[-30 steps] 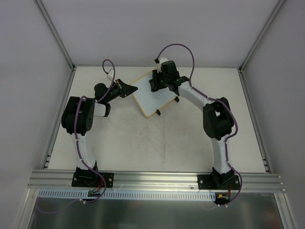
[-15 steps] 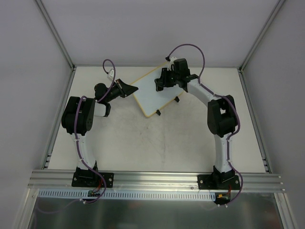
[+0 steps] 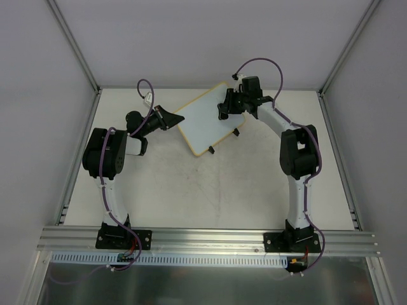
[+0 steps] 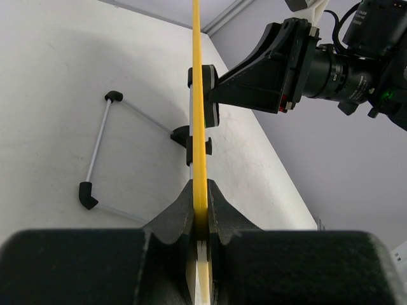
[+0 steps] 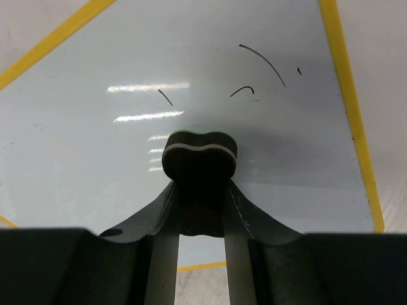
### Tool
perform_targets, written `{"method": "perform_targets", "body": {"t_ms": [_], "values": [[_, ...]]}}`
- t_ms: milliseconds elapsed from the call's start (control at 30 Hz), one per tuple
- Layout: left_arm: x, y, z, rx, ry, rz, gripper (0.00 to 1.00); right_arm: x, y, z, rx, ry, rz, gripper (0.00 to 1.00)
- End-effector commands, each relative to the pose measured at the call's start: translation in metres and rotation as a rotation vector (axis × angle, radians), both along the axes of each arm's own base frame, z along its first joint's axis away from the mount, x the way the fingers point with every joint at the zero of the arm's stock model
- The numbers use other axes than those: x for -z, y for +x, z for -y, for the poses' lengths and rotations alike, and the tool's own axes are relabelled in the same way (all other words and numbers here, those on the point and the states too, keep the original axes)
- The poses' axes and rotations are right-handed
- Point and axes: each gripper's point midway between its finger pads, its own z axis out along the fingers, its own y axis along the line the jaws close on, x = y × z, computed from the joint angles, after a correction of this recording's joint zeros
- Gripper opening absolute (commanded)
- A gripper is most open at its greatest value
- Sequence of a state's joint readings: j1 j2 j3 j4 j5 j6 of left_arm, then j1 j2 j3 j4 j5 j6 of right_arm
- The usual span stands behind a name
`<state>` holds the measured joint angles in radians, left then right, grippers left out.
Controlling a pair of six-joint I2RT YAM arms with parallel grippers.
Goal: Erase the whiteboard
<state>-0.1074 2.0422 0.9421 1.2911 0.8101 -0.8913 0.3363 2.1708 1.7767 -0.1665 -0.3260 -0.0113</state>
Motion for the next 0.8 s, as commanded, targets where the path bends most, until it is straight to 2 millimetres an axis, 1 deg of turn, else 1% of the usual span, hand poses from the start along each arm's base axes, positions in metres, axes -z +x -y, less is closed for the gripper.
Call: {"method": "perform_targets", "body": {"t_ms": [0,100,133,167,233,267,333,367,467,500,600,767], "values": [[-0.029,-0.034,0.015,0.184,0.009,0.228,0.00,0.013,0.010,0.011,0.031,-0.069,0.005,0.00],[-0.027,-0.036,0.015,0.187,0.011,0.215,0.00,0.008,0.006,0.001,0.003,-0.081,0.027,0.00],[-0.027,-0.037,0.015,0.191,0.014,0.214,0.00,0.004,0.006,-0.002,-0.005,-0.082,0.039,0.00],[-0.026,-0.039,0.015,0.194,0.016,0.209,0.00,0.003,0.003,-0.010,-0.021,-0.084,0.045,0.00],[-0.026,-0.039,0.015,0.197,0.019,0.205,0.00,-0.003,0.001,-0.017,-0.039,-0.093,0.067,0.00],[-0.026,-0.040,0.015,0.203,0.021,0.202,0.00,-0.008,-0.002,-0.026,-0.057,-0.094,0.083,0.00],[-0.028,-0.041,0.015,0.209,0.021,0.202,0.00,-0.013,-0.005,-0.034,-0.072,-0.094,0.097,0.00],[-0.028,-0.042,0.016,0.212,0.022,0.200,0.00,-0.018,-0.008,-0.043,-0.087,-0.090,0.109,0.00],[-0.028,-0.043,0.016,0.218,0.025,0.197,0.00,-0.026,-0.011,-0.056,-0.114,-0.089,0.132,0.00],[-0.028,-0.044,0.016,0.222,0.025,0.194,0.00,-0.031,-0.010,-0.060,-0.118,-0.085,0.145,0.00],[-0.027,-0.046,0.017,0.234,0.025,0.187,0.00,-0.036,-0.011,-0.070,-0.139,-0.075,0.160,0.00],[-0.025,-0.049,0.017,0.246,0.024,0.173,0.00,-0.044,-0.005,-0.077,-0.149,-0.062,0.177,0.00]]}}
